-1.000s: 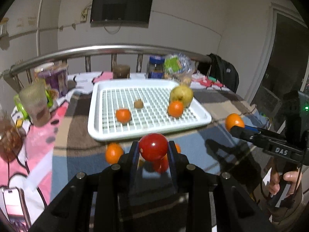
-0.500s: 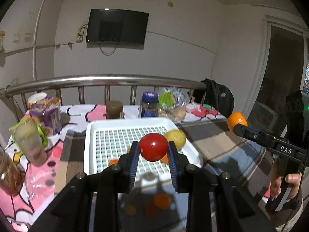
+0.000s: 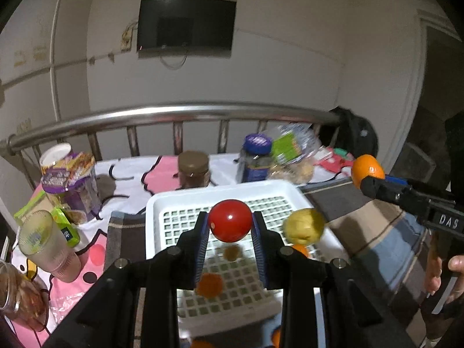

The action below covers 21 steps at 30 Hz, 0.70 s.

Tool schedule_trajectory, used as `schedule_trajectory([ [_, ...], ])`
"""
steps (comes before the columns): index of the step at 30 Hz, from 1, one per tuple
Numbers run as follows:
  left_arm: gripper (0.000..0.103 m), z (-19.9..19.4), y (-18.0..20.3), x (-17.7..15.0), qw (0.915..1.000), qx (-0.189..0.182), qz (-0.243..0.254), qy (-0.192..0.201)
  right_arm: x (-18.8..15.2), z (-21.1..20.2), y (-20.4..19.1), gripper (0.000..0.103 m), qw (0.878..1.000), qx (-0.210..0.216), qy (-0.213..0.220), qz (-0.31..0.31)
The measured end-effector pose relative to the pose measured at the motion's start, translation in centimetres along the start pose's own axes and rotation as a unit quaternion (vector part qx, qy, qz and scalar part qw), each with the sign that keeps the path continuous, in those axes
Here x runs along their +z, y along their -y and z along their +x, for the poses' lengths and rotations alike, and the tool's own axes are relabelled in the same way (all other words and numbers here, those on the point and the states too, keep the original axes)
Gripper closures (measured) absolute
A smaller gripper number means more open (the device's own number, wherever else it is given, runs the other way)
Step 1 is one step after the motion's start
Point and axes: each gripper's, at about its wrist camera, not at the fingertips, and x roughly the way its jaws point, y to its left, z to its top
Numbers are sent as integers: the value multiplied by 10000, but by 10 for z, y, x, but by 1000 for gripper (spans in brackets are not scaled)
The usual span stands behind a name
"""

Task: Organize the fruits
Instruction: 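Carry the mandarin and tomato over the tray and release them onto it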

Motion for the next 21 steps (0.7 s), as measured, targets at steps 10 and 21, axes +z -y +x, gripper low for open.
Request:
schedule_trajectory([
  [10,72,91,-32,-4,9949,326,-224,-928,1,128,15,63,9909,-315,-1311,30],
  [21,71,152,-43,-15,9862,367,-438,-1556,-5,213,28,63,9705,-925,-2227,11],
])
